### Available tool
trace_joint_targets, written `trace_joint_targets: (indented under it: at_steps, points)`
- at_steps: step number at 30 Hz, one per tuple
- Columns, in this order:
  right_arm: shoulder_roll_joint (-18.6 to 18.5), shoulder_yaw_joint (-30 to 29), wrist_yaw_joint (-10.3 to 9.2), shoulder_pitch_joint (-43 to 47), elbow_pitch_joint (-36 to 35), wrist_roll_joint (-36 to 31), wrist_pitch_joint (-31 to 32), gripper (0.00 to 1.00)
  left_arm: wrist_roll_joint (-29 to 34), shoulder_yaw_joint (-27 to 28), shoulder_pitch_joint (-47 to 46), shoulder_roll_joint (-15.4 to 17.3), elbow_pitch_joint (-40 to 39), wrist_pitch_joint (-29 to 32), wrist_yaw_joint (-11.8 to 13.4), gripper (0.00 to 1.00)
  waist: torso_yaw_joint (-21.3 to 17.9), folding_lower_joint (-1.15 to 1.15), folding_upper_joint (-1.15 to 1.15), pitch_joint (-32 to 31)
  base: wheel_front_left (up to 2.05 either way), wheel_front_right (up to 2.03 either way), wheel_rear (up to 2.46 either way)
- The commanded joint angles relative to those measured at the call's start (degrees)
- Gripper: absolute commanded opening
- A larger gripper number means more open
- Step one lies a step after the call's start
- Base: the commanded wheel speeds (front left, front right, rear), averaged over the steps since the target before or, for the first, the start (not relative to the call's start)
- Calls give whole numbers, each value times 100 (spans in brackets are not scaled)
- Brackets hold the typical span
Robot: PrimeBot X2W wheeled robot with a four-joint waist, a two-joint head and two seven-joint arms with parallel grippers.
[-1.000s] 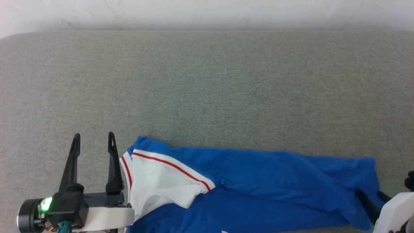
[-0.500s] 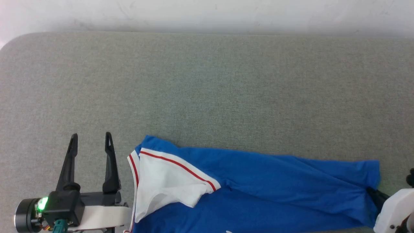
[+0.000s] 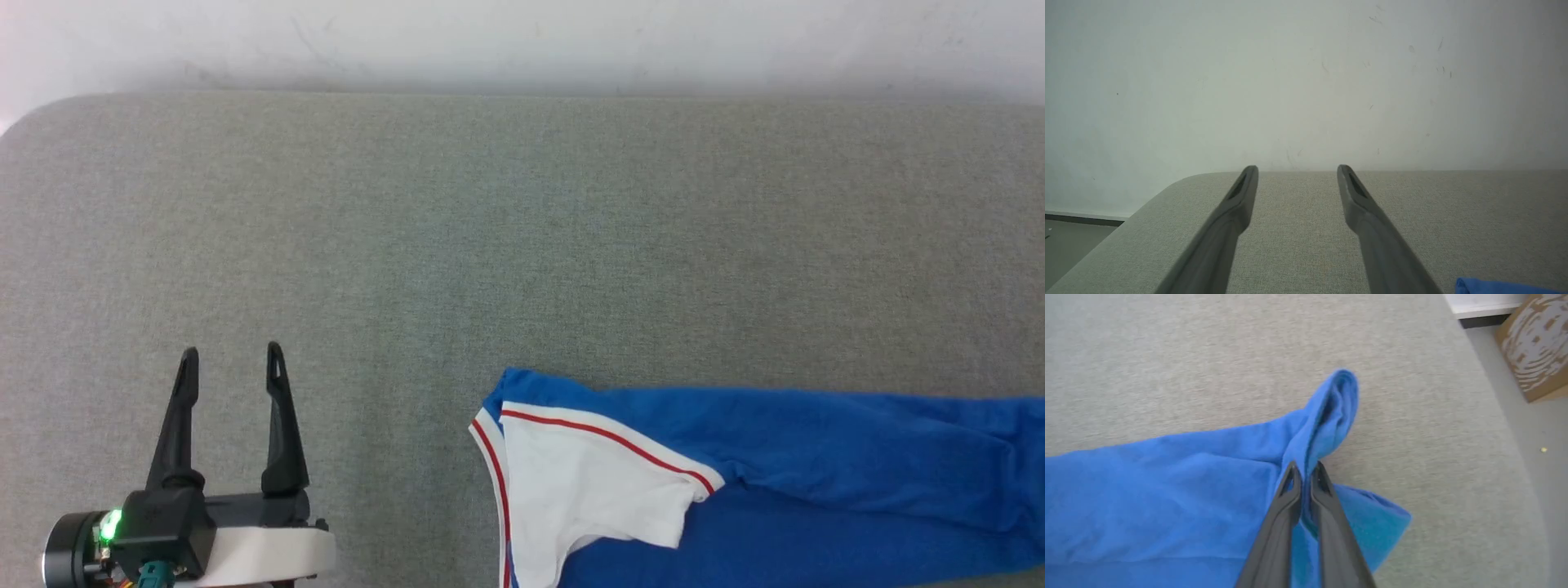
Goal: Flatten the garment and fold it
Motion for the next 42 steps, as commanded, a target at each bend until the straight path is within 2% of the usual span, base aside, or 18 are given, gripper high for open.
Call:
trace_joint_targets:
  at_steps: [1,6,11,15,20,27,37,38,39,42]
  points:
    - [106,95,-9,-89,-79,84,46,0,-10,18,87,-37,11,-27,-44,100,2,0,-1,-8,0,0,0]
    - [601,1158,-9,12,-982,727,711,0,-24,22,58,-128,54,-27,-109,100,39,0,-1,-51,0,0,0]
    - [873,2266,-9,90,-1778,1098,1202,0,-35,49,27,-199,93,-27,-175,100,83,0,-1,-50,0,0,0]
    - [961,3004,-9,-59,-2050,1245,1354,0,-45,73,-9,-271,108,-27,-226,100,137,0,-1,-6,0,0,0]
    - [992,3648,-9,-308,-2146,1270,1396,0,-44,45,-61,-373,168,-27,-317,100,281,0,-1,51,0,0,0]
    - [1095,4264,-9,-595,-1817,1083,1455,0,-42,68,-76,-534,258,-27,-404,100,481,0,-1,120,0,0,0]
    - [1304,4690,-9,-1063,13,-175,1102,0,2,50,-151,-771,470,-27,-596,100,663,0,-1,53,0,0,0]
    - [1325,4704,-9,-1096,184,-253,1053,18,6,55,-153,-788,489,-27,-612,100,671,0,-1,37,0,0,0]
    - [1342,4732,-9,-1136,318,-312,1001,100,10,62,-150,-802,506,-27,-627,100,676,0,-1,23,0,0,0]
    - [1392,4773,-9,-1223,476,-220,871,100,15,91,-114,-833,552,-27,-664,100,647,0,-1,-30,0,0,0]
